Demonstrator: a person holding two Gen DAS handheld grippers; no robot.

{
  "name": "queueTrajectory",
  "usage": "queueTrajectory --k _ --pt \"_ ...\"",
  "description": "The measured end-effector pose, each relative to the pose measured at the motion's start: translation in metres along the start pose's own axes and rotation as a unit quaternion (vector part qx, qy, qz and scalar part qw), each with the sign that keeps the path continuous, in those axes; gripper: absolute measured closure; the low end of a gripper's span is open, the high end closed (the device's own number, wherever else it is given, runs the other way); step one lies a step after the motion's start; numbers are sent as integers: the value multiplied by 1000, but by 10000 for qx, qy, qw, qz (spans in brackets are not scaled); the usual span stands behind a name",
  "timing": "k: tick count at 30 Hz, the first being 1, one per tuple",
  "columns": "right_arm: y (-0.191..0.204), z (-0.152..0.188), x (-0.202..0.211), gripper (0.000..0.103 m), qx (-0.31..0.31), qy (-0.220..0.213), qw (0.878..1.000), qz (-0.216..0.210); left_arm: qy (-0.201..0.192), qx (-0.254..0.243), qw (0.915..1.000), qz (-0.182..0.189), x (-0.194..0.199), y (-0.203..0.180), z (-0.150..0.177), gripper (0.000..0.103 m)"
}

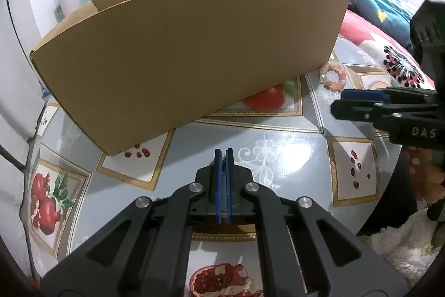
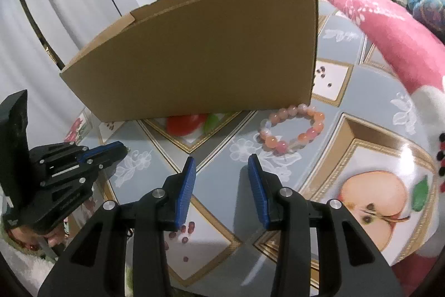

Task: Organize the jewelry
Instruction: 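Lower the left gripper onto a small gold charm and close it, then close the right gripper on the pink bead bracelet while the left gripper carries the charm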

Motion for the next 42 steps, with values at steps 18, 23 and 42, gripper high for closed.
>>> queueTrajectory --k 18,23,42 --pt "-14 -32 -7 65 512 13 9965 665 383 340 9987 47 -7 3 -12 101" --pt "-13 -30 -13 65 542 142 9961 686 410 367 9985 50 -8 4 -14 101" --pt "-16 -27 -19 89 461 298 9945 897 417 368 9984 46 -8 6 -13 101"
Point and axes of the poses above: each gripper's, at about its wrist camera, not at the fingertips, and x roughly against the way its jaws point, y to its left, z to its underside, the point moved 3 cm from there along -x, roughly the way its jaws point
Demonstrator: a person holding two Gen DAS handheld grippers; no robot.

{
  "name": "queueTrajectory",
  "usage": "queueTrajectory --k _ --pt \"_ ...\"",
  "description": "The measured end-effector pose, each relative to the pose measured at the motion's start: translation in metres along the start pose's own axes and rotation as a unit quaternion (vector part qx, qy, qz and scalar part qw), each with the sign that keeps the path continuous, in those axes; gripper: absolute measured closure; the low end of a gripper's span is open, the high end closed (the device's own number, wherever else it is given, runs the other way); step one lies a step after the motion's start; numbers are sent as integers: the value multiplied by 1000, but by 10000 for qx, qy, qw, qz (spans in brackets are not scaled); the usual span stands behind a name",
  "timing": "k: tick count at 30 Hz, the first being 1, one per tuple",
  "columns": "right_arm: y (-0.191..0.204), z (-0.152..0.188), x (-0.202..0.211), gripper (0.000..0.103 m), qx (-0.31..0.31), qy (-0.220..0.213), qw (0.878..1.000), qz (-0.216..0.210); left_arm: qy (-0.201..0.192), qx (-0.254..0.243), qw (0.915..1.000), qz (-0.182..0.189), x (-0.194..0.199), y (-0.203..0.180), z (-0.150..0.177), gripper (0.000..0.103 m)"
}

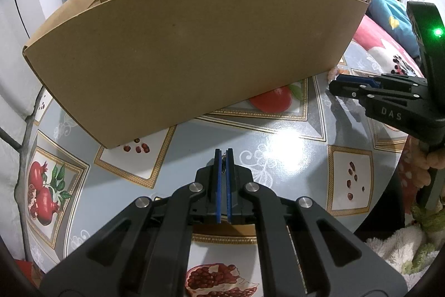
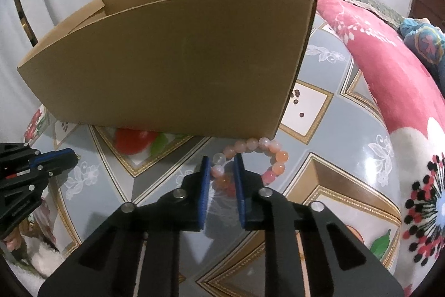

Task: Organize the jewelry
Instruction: 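Close the right gripper on the pink bead bracelet while the left gripper carries the charm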

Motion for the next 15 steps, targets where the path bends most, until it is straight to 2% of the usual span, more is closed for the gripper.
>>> queueTrajectory --k 3,7,10,15 --pt "0 0 -1 93 -26 13 10000 -36 0 9 10000 4 0 0 0 101" --pt "0 0 -1 93 -91 8 9999 -70 -5 8 10000 2 0 0 0 101" --pt "-3 0 2 93 -320 -23 9991 -286 -71 58 9999 85 2 2 1 102" --pt "-20 -4 28 93 -1039 -252 9882 -1093 -528 136 9980 333 26 10 1 103"
Point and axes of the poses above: each gripper's, at about its wrist camera, not at the fingertips, and x roughly against the way its jaws point, y to its left, z to its underside, the point moved 3 cm from there along -x, roughly the way its jaws point
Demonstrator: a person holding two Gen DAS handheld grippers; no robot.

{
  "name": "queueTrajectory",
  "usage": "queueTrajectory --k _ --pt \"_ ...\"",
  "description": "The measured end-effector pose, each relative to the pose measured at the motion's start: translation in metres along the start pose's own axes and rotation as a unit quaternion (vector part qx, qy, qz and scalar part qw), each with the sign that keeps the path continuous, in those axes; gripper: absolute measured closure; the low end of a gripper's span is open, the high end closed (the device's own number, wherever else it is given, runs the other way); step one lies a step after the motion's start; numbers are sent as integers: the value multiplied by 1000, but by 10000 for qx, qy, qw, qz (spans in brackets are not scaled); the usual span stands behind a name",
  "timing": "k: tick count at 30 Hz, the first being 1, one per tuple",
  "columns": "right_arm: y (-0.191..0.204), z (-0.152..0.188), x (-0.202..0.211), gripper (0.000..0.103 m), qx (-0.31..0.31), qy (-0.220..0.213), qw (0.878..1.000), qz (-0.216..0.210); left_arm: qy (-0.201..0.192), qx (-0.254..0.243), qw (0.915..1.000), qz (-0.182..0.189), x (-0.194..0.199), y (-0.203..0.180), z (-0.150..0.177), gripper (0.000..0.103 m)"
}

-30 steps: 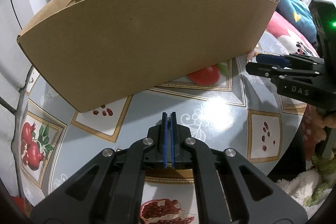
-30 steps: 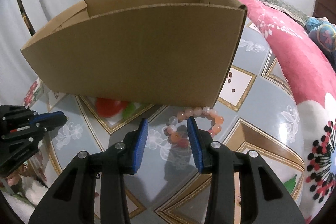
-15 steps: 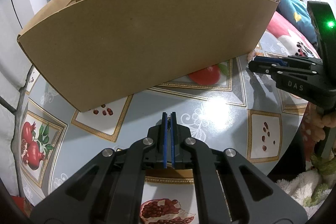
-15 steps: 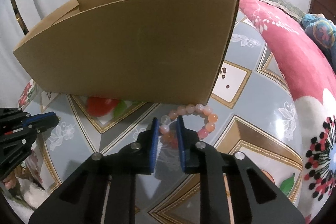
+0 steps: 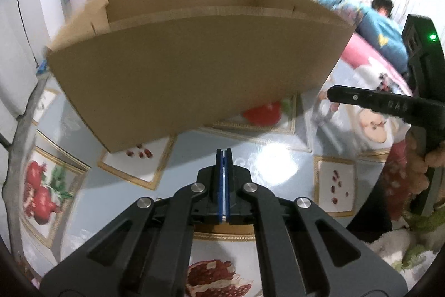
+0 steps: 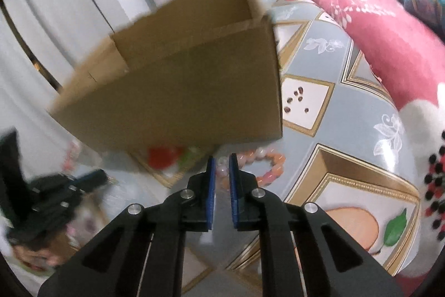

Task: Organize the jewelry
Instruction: 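Close the right gripper on the pink bead bracelet while the left gripper carries the charm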

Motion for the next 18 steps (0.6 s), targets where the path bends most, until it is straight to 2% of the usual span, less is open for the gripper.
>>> queueTrajectory --k 4,9,13,18 --pt "-6 -12 33 93 -415 -302 9970 -581 -310 92 9991 256 31 8 -6 103" --pt "-2 -27 61 93 -706 -593 9867 -1340 -732 140 9960 494 78 18 -22 103" --pt "10 -49 78 93 -650 -832 9769 -1856 -1149 303 9889 890 115 27 -46 103" --pt "28 -87 96 93 -322 -1145 9663 -2283 -1376 361 9838 1089 121 34 -90 103"
Point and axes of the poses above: each gripper's, at about its wrist camera, not at the fingertips, and x roughly against the way its jaws point, y to its left, z to its underside, the point moved 3 cm from there along -x, roughly the way its jaws point
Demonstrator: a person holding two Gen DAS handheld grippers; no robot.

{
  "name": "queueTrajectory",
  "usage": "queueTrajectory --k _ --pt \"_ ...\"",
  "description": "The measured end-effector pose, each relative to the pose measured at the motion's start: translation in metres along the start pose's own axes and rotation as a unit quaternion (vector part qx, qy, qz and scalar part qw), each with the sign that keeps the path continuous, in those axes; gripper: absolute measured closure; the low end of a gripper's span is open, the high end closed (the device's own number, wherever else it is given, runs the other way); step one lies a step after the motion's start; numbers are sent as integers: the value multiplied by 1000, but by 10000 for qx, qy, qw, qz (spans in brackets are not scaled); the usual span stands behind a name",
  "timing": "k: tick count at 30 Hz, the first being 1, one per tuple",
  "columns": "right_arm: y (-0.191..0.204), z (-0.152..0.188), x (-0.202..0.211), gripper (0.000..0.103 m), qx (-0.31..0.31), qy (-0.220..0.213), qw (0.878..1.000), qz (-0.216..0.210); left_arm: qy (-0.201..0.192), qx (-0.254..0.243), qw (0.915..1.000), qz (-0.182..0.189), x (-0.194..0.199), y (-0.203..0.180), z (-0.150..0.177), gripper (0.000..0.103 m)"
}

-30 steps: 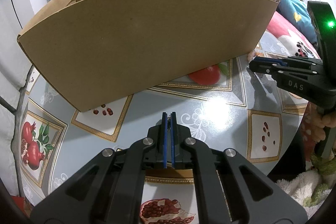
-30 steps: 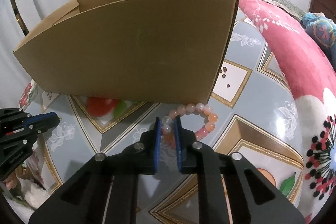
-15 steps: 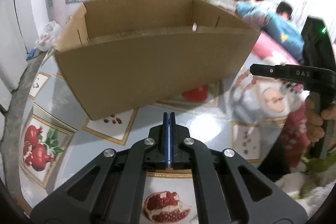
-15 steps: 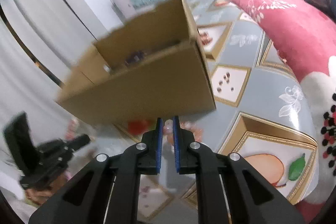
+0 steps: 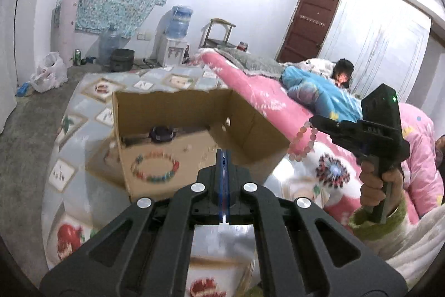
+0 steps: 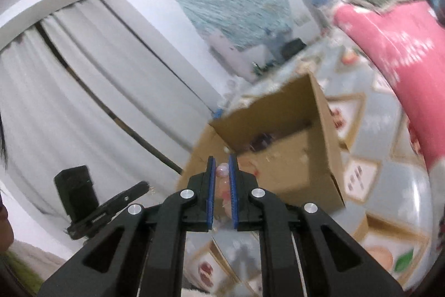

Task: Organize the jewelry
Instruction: 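Close the right gripper on the pink bead bracelet while the left gripper carries the charm, then lower both held items into the box and open both grippers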

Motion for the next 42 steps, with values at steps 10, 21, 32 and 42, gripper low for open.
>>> queueTrajectory --k 10,21,32,42 --pt "-23 -37 -62 93 37 426 9990 88 1566 680 9853 0 -122 38 -5 103" --pt "-62 -20 -98 93 -327 1273 9907 360 2349 860 9682 -53 -165 48 20 90" --pt "-54 -12 -118 92 1 2128 9732 872 1325 840 9872 -290 -113 55 -2 79" --pt "-54 -35 -73 62 361 1238 9724 1943 458 976 9909 -804 -48 80 -18 31"
Point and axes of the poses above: each gripper's, at about its wrist camera, not at the fingertips, and x roughly against the way its jaws point, y to its left, z to its underside, the point moved 3 cm from there along -x, roughly the way its jaws point
